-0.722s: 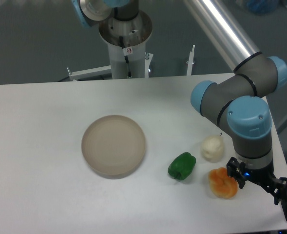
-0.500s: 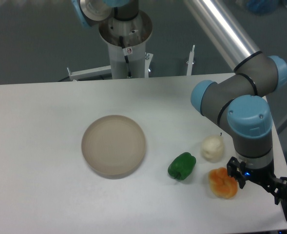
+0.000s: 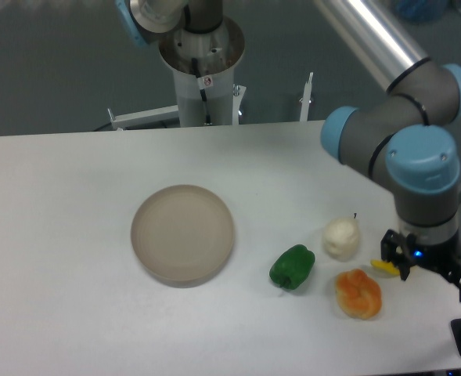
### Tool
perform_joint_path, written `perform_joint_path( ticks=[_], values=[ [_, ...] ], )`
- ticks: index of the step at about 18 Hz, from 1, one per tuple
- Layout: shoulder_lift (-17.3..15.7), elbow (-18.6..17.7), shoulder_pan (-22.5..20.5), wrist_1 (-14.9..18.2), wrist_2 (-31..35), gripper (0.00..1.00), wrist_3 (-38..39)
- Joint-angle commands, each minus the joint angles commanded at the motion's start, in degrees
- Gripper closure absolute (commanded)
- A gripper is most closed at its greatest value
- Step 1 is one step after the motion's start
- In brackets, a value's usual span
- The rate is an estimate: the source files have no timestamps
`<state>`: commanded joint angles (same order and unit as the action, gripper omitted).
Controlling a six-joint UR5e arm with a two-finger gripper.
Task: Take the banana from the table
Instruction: 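Move the gripper away, revealing the yellow banana beneath it, then lower the open gripper onto the stem end of the yellow banana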
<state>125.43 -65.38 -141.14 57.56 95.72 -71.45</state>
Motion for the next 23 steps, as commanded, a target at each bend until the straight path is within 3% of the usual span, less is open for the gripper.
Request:
perform_joint_path(
  ticks=[5,12,15,23],
  values=[
    [-1.4,-2.8,-4.6,4.4,-2.6,0.00,-1.3],
    [1.0,-3.0,-9.1,7.5,-2.8,0.00,-4.6],
    [2.5,-2.6,-13.1,9.6,-7.4,0.00,-5.2],
    [4.3,-5.1,-14.5,9.0,-8.3,0.00,-3.2]
  ],
)
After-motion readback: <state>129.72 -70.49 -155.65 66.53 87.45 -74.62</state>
